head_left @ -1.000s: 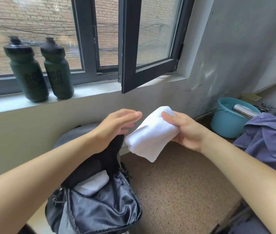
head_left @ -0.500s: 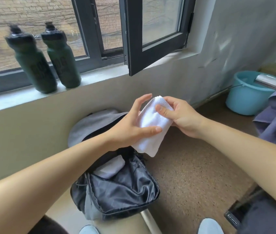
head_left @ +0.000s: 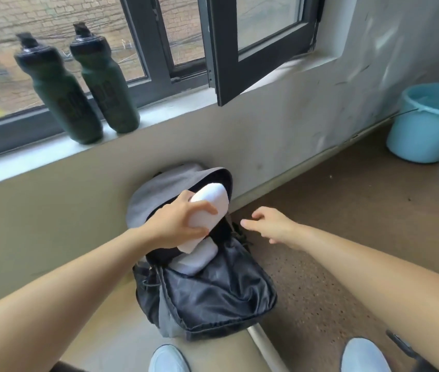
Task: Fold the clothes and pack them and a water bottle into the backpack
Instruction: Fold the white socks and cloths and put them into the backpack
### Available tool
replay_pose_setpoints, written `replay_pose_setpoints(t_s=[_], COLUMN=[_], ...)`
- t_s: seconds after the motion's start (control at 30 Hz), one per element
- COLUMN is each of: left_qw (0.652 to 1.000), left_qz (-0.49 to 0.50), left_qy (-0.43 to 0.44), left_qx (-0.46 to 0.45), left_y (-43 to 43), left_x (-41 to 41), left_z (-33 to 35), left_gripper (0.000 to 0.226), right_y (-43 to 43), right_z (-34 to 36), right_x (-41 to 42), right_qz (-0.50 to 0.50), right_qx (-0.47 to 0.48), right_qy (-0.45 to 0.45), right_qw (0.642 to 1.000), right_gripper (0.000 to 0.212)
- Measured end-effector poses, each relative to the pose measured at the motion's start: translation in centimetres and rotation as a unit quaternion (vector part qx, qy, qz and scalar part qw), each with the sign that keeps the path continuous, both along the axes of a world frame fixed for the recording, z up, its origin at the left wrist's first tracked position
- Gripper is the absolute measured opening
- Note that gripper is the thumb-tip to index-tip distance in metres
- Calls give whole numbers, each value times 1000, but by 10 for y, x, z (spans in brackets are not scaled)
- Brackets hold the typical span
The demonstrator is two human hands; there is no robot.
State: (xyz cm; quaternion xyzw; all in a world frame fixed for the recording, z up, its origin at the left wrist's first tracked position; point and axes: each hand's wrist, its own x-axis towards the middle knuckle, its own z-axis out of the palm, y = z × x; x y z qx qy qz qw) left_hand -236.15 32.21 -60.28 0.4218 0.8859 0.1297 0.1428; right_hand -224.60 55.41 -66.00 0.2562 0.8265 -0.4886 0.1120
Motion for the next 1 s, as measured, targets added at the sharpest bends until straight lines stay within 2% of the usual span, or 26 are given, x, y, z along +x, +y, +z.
replay_pose_setpoints(t_s=[0.1, 0.23, 0.37, 0.47, 0.53, 0.63, 0.77, 0.9, 1.0], left_qw=[986, 950, 948, 961, 960, 958, 958, 977, 984], left_qz=[-46, -106, -39, 20, 52, 103, 64, 63, 40], left_qy=[128, 227, 204, 157, 154, 169, 165, 81, -17], left_qx=[-102, -188, -241, -228, -229, -206, -227, -188, -175], left_y=[-13, -18, -10, 3, 11, 11, 0, 1, -5], left_x=[-13, -26, -17, -9, -12, -20, -29, -31, -26], left_z=[-28, -73, -127, -159, -174, -186, -189, -180, -174], left_gripper=[45, 43, 64, 98, 113, 98, 76, 66, 55], right_y=[-17, -38, -44, -42, -41, -41, -39, -35, -33], right_z=[-48, -104, -114, -105, -97, -74, -41, -21, -21], right_x=[17, 41, 42, 39, 40, 43, 44, 46, 47], right_qz=[14, 3, -44, -38, -24, -6, 31, 24, 13], right_qx=[-30, -91, -98, -83, -71, -53, 6, 47, 72], right_qy=[-90, -133, -54, -14, 2, 21, 62, 107, 115], right_qw=[995, 987, 993, 996, 997, 998, 998, 993, 991], right_gripper=[80, 58, 30, 22, 25, 23, 25, 6, 8])
